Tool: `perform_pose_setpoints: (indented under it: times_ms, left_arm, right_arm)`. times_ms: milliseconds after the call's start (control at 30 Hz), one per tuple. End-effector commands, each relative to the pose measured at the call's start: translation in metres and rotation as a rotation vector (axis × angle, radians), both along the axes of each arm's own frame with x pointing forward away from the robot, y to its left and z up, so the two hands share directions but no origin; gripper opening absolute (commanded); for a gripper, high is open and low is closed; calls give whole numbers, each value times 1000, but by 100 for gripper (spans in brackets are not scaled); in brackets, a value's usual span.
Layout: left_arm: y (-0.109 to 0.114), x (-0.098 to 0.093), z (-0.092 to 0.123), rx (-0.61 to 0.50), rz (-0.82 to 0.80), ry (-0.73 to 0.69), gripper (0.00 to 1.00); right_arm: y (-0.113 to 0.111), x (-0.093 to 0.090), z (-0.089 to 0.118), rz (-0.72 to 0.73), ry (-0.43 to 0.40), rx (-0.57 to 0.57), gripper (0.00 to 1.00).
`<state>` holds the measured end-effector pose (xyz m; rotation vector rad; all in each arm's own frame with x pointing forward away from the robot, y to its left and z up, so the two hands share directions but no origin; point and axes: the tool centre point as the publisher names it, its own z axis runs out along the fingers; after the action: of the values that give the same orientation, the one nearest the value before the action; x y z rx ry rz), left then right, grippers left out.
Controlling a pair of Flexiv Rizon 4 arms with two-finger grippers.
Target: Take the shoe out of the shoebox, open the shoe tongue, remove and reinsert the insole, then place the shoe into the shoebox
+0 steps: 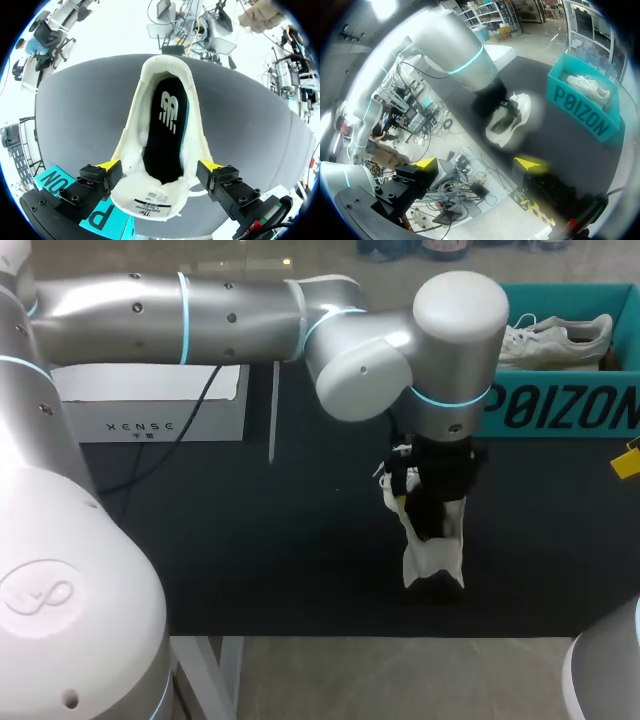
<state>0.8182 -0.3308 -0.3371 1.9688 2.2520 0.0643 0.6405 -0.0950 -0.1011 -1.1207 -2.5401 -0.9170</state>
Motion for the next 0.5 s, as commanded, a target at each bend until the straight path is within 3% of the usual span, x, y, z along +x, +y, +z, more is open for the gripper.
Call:
perform_pose_setpoints:
  times_ms: [33, 333, 467, 500]
  left_arm:
    - [8, -1, 24, 2, 6, -24, 100]
    - [28, 15, 65, -18, 48, -96, 100]
    - [37, 27, 71, -16, 63, -115, 100]
    - [38, 28, 70, -16, 63, -116, 34]
  right_arm:
    - [0, 3, 1, 2, 6, -2, 100]
    - [0, 3, 1, 2, 6, -2, 100]
    - [0, 3, 1, 2, 6, -2, 100]
    - [0, 3, 1, 2, 6, -2, 100]
